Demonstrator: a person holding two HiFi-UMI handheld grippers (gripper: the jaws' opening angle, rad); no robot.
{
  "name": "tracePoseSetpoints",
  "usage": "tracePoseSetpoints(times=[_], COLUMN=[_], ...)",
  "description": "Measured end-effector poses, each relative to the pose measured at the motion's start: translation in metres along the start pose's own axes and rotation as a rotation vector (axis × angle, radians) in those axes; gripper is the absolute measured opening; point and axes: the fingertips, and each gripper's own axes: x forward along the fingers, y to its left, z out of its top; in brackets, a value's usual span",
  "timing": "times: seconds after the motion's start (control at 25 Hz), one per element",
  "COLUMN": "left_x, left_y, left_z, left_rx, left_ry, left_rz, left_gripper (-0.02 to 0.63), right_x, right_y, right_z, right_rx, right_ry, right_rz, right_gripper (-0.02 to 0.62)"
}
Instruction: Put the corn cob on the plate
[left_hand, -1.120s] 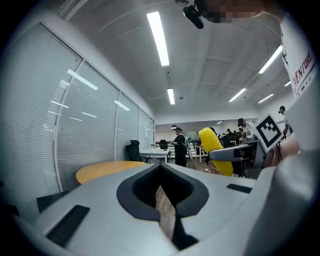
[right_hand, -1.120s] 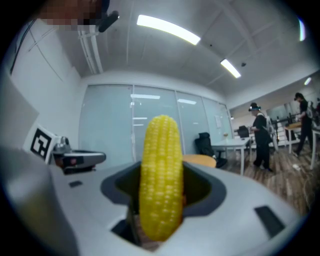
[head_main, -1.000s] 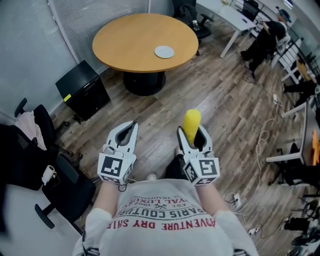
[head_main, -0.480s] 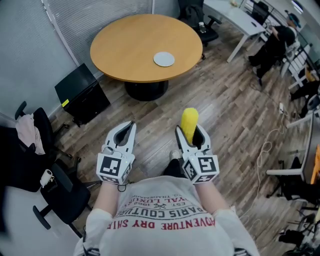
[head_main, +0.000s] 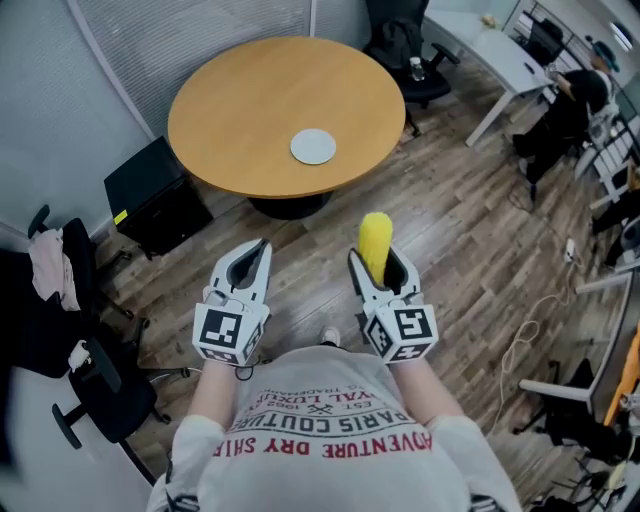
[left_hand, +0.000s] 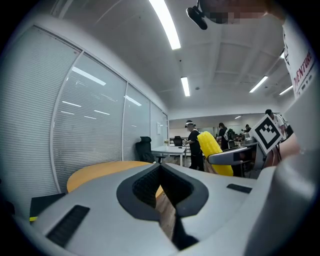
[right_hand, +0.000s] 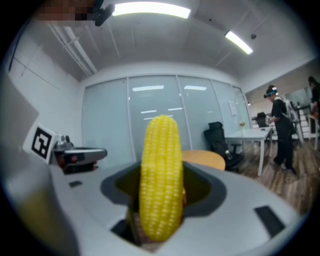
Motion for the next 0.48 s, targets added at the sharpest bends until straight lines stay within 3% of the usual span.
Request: tracePoseSetpoints(times=[0.32,0.48], left_x=[0.068,0.084], left_y=[-0.018,-0.011], left_z=[-0.002,-0.003], left_rx=[-0.009,-0.003], left_ry=[0.011,0.019], left_rz=[0.043,0.061], left_gripper=[0.032,0.032], right_x=[0.039,0.062], right_y=[-0.065,-0.076], right_z=[0.012,0.012], right_rx=[-0.019,-0.003], right_ry=[0.035,0.056], right_rz=[0.068,0.089], right_gripper=[0.262,0.261])
